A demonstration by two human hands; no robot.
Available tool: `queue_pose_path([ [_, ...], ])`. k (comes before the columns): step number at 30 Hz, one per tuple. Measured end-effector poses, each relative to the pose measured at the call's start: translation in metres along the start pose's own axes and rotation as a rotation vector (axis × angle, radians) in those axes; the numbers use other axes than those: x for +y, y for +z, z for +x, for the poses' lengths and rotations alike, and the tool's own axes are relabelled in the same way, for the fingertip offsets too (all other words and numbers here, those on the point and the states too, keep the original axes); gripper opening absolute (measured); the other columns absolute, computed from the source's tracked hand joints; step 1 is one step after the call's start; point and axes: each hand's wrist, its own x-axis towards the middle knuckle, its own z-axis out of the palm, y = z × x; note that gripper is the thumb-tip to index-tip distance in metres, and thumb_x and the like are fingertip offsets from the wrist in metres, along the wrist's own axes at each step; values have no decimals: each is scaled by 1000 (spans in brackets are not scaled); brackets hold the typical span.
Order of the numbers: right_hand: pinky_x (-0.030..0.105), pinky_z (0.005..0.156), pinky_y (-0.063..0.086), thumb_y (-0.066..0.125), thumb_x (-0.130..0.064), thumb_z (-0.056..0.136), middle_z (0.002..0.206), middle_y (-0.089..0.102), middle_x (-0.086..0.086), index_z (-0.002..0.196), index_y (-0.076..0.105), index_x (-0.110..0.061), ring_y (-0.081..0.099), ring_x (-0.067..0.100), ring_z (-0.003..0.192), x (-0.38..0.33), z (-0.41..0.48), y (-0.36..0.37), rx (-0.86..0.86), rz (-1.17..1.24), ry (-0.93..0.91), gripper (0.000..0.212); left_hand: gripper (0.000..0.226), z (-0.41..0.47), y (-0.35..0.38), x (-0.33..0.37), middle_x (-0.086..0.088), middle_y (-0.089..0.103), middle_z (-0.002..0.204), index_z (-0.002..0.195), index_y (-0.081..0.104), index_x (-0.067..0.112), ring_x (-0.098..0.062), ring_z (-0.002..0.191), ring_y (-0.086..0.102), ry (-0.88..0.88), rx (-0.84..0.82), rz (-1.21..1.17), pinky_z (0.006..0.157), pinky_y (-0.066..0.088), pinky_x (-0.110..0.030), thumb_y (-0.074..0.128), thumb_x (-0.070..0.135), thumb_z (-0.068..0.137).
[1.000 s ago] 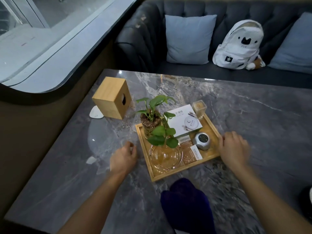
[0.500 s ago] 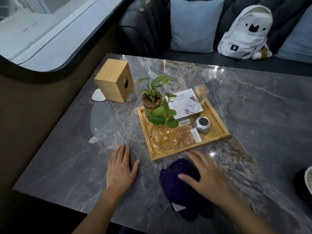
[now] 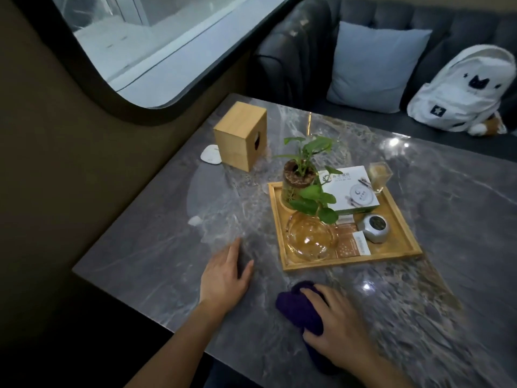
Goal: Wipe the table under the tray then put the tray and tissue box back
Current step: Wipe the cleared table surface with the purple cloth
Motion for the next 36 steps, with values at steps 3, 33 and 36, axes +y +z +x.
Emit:
queue_pose_path([
  [3,32,88,46,53,-47,60,119,58,2,125,50,-20,58,22,106,-16,16,-5,-2,96,-79,70,62,-7,-14,-14,-12,67,109,126,49,9,-31,99,63,-52,131,-38,86,50,-39,33,51,83],
  [33,48,102,37,66,-17,77,136,46,20,131,41,-11,42,37,125,-111,220,20,374,220,241,60,82,-10,-42,-137,-5,35,150,142,29,12,-20,140,29,-490,140,190,114,5,-33,17,68,83],
  [36,45,103,37,62,-17,79,136,48,13,132,40,-14,44,32,123,-126,238,17,458,429,315,57,76,-3,-63,-153,-2,42,146,137,40,16,-21,136,37,-443,162,63,112,26,-38,22,64,81],
])
